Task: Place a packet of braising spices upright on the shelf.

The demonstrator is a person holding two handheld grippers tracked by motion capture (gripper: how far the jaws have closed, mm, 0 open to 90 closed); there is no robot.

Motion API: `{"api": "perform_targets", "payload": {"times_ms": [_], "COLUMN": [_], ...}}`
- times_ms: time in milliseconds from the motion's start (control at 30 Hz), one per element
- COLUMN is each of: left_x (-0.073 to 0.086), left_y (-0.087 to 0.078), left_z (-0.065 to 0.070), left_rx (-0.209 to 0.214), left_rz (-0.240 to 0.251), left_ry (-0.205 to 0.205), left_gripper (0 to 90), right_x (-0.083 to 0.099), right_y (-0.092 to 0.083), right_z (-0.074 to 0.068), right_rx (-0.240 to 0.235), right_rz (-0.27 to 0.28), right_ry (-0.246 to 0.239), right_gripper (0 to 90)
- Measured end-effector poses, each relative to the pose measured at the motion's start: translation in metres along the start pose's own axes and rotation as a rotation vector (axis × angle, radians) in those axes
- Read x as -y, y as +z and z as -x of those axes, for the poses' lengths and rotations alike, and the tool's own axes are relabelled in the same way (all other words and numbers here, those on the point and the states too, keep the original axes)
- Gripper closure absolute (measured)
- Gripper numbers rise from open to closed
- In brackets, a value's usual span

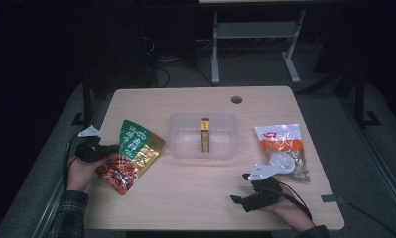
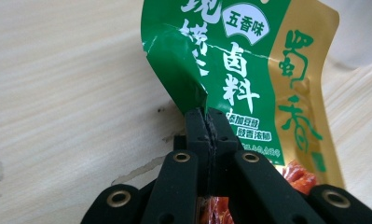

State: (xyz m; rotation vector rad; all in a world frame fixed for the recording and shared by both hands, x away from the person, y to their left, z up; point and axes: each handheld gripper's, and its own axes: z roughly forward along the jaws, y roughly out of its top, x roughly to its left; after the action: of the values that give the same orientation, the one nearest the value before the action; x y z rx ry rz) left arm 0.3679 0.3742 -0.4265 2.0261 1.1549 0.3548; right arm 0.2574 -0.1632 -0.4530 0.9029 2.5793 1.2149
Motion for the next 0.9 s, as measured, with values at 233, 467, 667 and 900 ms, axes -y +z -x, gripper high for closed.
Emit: {"api": "perform_targets", "payload": {"times_ms": [233,467,667,900], "left_x": [-0.006,-0.016,-0.027,-0.041], "left_y": [-0.022,-0.032,-0.042,-0.047], "left_z": [0.006,0.02,0.035,0.06], "left_rx": [0.039,0.066,0.098,0.176], "left_rz": [0.067,0.111,0.158,0.196], "left_ry": [0.021,0.049,0.076,0.105], "left_gripper": [90.0,90.0,90.0,90.0], "right_x": [-0.002,-0.004,-0.005,-0.007], "right_y": [-0.007,-0.009,-0.01,-0.009], "right_z": [0.003,0.0,0.0,0.001], "right_rx": [-0.021,-0.032,-0.036,-0.034], "right_rz": [0.013,0.03,0.048,0.065], "right_ry": [0.032,0.038,0.042,0.053], "right_gripper": [13.7,14.3,17.5,19.7]}}
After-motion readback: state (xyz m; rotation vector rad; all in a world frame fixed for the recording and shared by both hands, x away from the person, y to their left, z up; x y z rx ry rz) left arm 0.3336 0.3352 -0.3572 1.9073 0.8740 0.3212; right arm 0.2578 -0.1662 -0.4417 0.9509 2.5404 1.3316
